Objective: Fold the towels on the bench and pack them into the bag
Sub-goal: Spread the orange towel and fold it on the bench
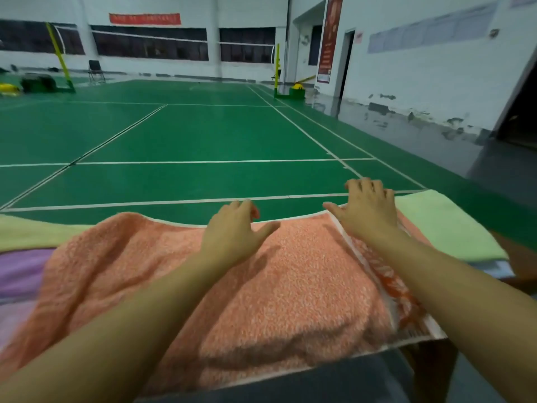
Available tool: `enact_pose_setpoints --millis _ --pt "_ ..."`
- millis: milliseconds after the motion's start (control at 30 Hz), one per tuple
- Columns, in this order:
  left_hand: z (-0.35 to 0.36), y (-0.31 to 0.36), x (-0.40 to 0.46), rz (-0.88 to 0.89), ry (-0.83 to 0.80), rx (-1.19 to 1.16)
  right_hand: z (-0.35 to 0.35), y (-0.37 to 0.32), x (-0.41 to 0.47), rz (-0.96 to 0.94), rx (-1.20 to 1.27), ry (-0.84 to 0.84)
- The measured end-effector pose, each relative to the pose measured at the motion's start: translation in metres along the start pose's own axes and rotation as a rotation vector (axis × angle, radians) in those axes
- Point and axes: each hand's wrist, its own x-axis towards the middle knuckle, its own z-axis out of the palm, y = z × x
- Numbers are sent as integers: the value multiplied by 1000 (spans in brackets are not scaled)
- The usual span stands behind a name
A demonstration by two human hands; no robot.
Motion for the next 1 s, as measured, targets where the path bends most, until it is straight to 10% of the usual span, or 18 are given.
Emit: enact_pose_setpoints --millis 367,1000 --pt "85 187 -5 -135 -386 -976 -28 94 6 160 718 -251" --pt "98 225 -15 -229 -329 -700 -39 94 5 -28 711 -289"
